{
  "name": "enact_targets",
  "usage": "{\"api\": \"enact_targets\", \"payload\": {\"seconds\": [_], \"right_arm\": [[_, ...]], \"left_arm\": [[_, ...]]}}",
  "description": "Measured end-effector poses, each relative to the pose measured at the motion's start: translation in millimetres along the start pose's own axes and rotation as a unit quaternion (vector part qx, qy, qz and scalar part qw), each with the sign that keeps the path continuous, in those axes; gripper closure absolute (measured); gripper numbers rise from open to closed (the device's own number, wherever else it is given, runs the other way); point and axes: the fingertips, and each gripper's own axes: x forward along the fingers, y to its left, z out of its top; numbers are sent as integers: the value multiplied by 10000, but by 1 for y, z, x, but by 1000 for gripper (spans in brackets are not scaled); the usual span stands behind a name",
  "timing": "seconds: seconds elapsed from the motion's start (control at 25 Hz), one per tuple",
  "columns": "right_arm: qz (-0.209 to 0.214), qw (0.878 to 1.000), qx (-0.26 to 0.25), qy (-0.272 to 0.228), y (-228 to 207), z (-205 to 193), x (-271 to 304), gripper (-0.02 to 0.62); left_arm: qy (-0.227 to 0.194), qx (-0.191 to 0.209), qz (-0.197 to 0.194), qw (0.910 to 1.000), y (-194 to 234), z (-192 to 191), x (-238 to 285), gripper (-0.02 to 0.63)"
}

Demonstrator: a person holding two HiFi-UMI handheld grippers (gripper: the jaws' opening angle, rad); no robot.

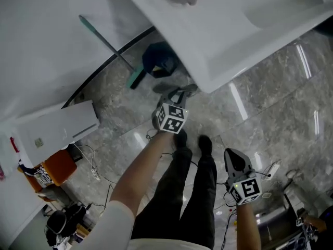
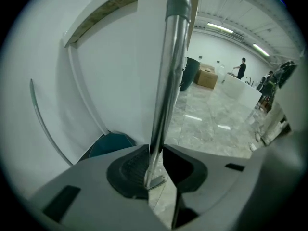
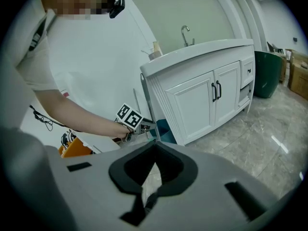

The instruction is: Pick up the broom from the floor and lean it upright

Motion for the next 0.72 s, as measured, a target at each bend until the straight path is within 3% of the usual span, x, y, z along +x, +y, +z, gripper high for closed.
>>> {"api": "enact_targets", "payload": {"seconds": [0.16,0.52,0.72], "right_arm": [[-75,10000,61,-17,-4,2,1,595],[-118,9998,184,17,-3,-3,8,595],[-136,9996,244,-24,-4,-7,14,595]], "left_arm": [[-20,197,-122,9997,-4,-1,1,514],[9,209,-295,9993,-8,-4,9,414],[-41,68,-243,9997,-7,-3,16,408]]}}
